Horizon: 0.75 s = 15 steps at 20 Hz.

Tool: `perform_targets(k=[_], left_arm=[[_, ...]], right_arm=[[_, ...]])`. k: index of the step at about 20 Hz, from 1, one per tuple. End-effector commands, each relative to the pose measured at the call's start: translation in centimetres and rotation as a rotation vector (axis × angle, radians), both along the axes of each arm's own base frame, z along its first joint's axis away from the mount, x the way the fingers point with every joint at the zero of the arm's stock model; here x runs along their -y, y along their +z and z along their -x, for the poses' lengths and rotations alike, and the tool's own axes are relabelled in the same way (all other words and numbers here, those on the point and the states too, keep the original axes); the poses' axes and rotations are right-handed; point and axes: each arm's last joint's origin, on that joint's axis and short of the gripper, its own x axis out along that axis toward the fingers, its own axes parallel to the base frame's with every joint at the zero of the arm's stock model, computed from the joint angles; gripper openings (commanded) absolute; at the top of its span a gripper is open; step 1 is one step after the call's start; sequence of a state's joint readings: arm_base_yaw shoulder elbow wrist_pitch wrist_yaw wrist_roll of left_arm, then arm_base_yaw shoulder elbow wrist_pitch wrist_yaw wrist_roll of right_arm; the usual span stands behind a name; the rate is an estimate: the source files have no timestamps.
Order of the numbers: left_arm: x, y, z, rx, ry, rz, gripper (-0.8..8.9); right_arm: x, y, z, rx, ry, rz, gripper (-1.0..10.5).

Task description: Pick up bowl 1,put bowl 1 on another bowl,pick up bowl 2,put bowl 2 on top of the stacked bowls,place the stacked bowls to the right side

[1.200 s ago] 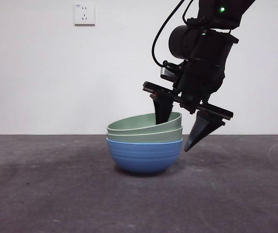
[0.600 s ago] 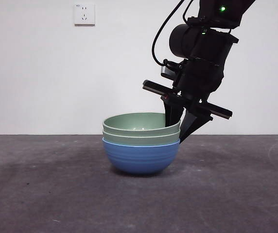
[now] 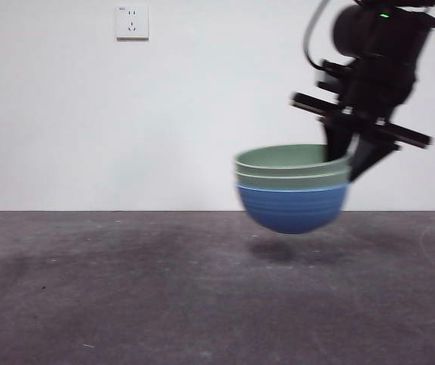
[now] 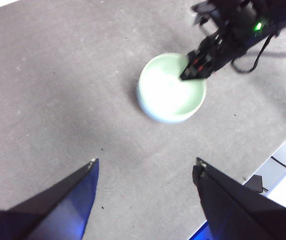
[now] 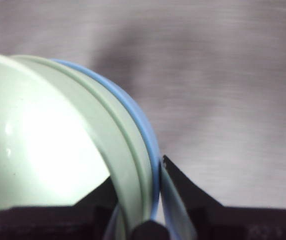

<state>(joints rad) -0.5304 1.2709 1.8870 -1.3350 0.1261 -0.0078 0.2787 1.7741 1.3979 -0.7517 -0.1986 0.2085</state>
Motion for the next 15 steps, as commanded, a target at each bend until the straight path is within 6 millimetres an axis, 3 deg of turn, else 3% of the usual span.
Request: perform_targets(k=[1, 7, 15], left_arm=[[-0.1, -0.4, 0.2, -0.036, -0.011, -0.026, 3.18], [-0.1, -0.4, 0.2, -0.036, -0.01, -0.025, 3.18], [-0.1, -0.4, 0.2, -0.037, -0.008, -0.024, 3.18]], right_arm=[[1.9, -0.2, -0.7, 0.012, -0.034, 0.003, -0.1], [6.0, -1.0, -1.8, 0.001, -0.121, 0.019, -0.1], [6.3, -3.5, -2.6, -0.067, -0.117, 0.036, -0.1]])
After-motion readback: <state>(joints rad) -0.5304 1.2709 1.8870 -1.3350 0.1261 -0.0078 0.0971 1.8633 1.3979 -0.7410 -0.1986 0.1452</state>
